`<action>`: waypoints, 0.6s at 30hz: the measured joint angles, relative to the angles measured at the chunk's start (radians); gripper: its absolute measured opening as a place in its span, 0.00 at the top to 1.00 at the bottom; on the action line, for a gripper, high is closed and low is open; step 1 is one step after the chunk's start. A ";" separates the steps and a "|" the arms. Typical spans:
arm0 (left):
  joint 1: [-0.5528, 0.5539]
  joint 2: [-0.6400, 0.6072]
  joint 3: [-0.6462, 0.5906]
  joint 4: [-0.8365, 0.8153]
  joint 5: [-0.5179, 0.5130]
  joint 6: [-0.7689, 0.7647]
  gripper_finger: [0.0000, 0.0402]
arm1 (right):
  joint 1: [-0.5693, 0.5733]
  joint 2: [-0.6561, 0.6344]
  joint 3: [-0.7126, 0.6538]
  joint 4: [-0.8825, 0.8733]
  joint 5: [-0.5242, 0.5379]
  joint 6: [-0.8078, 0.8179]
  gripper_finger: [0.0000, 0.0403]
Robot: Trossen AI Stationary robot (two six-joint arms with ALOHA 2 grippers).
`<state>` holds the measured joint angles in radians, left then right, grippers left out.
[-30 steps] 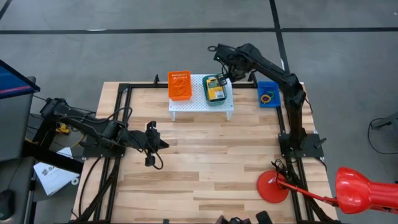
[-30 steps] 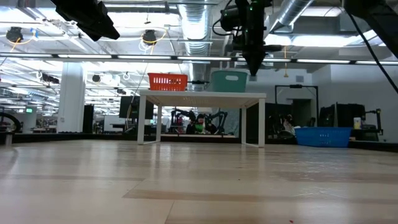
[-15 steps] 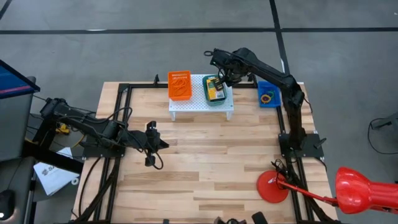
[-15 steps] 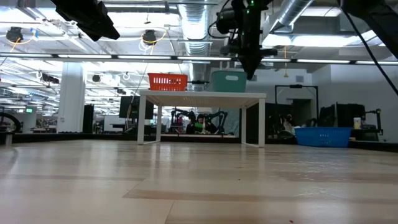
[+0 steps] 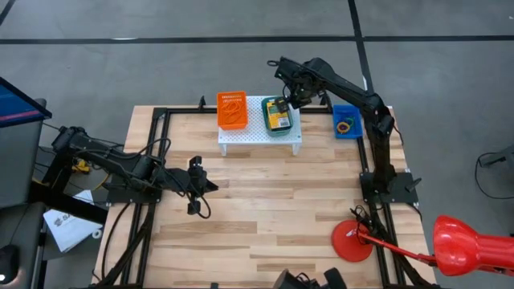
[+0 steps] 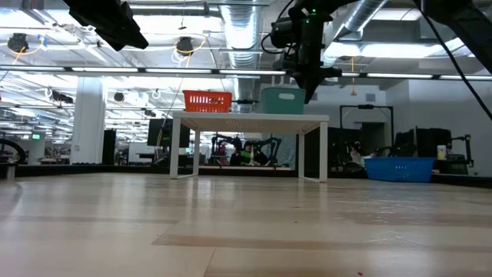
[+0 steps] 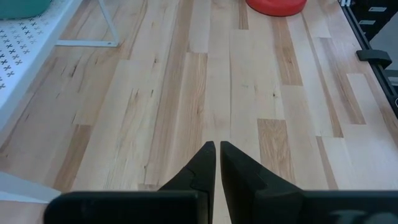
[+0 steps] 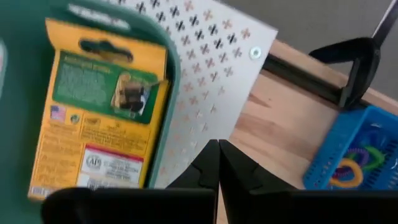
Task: Pick & Place Office Desk Supplies
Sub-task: Put the green bin on the shelf
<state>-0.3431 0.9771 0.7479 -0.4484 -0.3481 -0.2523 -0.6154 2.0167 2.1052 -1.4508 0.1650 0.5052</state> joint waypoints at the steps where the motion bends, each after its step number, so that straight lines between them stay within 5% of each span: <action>1: 0.000 0.000 0.000 0.000 0.000 0.000 0.96 | 0.003 0.000 0.000 -0.009 -0.008 0.000 1.00; 18: 0.000 0.000 0.000 0.000 0.004 -0.015 0.96 | 0.082 0.000 0.000 0.003 -0.090 0.000 1.00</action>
<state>-0.3428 0.9771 0.7479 -0.4482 -0.3438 -0.2672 -0.5336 2.0167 2.1052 -1.4473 0.0746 0.5056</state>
